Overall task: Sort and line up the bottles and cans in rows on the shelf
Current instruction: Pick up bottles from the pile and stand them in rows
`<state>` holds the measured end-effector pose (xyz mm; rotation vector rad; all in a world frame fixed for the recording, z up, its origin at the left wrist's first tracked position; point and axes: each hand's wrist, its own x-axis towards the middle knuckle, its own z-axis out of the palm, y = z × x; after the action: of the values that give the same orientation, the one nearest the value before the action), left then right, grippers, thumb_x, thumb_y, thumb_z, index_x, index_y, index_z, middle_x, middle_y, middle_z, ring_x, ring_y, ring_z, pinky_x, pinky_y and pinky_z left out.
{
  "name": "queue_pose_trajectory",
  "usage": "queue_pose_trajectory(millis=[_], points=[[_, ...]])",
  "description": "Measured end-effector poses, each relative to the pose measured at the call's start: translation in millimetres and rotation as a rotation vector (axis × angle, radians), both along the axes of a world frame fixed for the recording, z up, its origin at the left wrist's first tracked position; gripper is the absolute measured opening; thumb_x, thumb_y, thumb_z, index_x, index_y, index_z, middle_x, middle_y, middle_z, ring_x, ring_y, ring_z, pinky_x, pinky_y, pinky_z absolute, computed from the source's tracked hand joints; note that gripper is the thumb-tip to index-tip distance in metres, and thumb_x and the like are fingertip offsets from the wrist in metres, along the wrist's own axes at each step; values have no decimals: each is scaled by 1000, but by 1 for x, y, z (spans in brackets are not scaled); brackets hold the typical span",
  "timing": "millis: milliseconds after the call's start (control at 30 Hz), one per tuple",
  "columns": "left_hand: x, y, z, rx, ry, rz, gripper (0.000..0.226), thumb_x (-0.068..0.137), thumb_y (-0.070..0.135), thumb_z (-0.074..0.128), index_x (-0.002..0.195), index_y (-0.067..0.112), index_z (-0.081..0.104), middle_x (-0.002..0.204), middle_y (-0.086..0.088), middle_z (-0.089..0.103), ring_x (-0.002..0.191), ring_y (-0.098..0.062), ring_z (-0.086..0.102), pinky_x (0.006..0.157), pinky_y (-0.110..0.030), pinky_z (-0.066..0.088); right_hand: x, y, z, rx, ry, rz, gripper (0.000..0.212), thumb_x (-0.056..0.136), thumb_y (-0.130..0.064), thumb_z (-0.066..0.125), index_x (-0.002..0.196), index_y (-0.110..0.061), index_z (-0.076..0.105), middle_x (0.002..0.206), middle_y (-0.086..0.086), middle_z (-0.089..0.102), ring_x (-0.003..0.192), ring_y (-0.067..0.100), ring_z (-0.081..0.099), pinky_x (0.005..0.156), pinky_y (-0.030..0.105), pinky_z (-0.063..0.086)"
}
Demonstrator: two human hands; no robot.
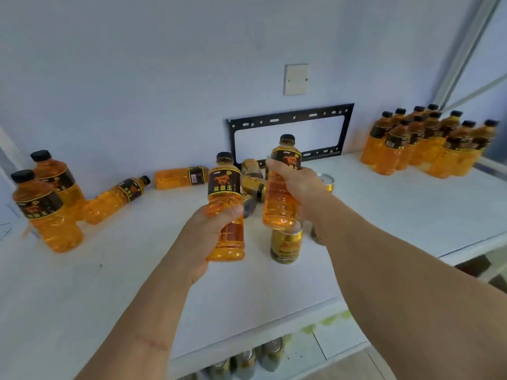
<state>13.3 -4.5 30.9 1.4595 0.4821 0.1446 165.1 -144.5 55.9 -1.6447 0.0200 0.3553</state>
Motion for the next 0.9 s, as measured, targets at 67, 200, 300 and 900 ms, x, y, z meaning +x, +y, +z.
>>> queue_pose_trajectory(millis=[67,200,300,900], points=[[5,-39,4,10,-38,-38,46,74,38,80,114,28,60,106,-5,71,97,-29,69,86,-52,56,1,-46,5,-18,-19,-22,68,61,-56,86,110,-17,58,101,11,71,81,28,73,77,45,60],[16,-119,0,12,-53,-144,40,72,24,82,108,23,65,96,-9,73,88,-31,71,77,-50,57,-1,-137,3,-13,-23,-77,52,77,-43,80,112,-16,54,93,7,69,72,20,72,56,32,56],[29,-175,-11,8,-51,-190,44,67,20,83,107,20,65,90,-10,71,81,-28,69,75,-47,56,4,-194,-6,-47,-58,-122,55,77,-44,80,117,-18,53,100,6,67,83,23,69,63,36,57],[212,-340,-51,-8,-34,-195,38,77,23,78,109,31,59,100,-3,69,91,-25,68,83,-48,57,181,-355,-57,-60,-101,-178,72,71,-52,82,130,-27,49,113,3,65,100,25,66,90,50,55]])
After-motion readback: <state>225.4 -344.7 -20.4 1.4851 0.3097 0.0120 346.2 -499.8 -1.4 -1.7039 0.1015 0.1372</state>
